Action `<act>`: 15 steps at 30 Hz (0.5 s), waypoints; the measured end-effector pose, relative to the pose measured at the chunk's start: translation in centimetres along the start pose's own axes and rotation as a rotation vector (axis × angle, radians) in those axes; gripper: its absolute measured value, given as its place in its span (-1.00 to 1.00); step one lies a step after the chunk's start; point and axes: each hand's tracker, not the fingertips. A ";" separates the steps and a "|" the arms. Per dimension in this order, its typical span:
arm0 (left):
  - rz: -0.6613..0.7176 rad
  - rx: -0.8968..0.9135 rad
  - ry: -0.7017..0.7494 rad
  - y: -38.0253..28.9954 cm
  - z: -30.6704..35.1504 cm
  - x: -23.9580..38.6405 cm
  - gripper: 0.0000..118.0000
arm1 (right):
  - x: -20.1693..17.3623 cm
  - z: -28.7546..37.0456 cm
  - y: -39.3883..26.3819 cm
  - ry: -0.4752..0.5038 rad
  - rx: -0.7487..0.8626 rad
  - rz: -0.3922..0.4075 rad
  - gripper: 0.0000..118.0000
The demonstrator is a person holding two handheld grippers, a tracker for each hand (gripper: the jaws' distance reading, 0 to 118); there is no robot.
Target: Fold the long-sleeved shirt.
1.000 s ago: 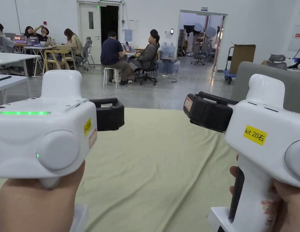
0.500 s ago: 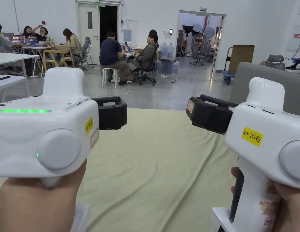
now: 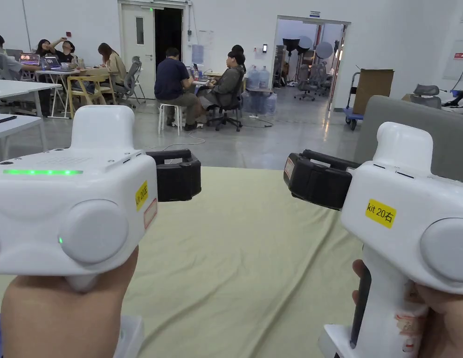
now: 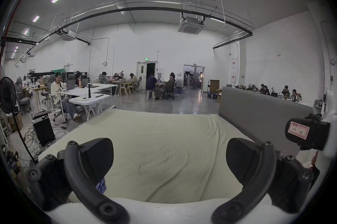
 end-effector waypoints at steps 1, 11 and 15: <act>0.000 0.000 -0.001 0.0 0.0 0.0 1.00 | 0.1 0.0 0.0 0.005 -0.004 -0.005 1.00; 0.009 0.008 0.001 0.0 0.2 -0.1 1.00 | 0.3 0.1 -0.1 0.008 -0.015 -0.009 1.00; 0.007 0.005 -0.005 -0.1 0.2 0.1 1.00 | 0.5 0.2 -0.1 0.006 -0.010 -0.014 1.00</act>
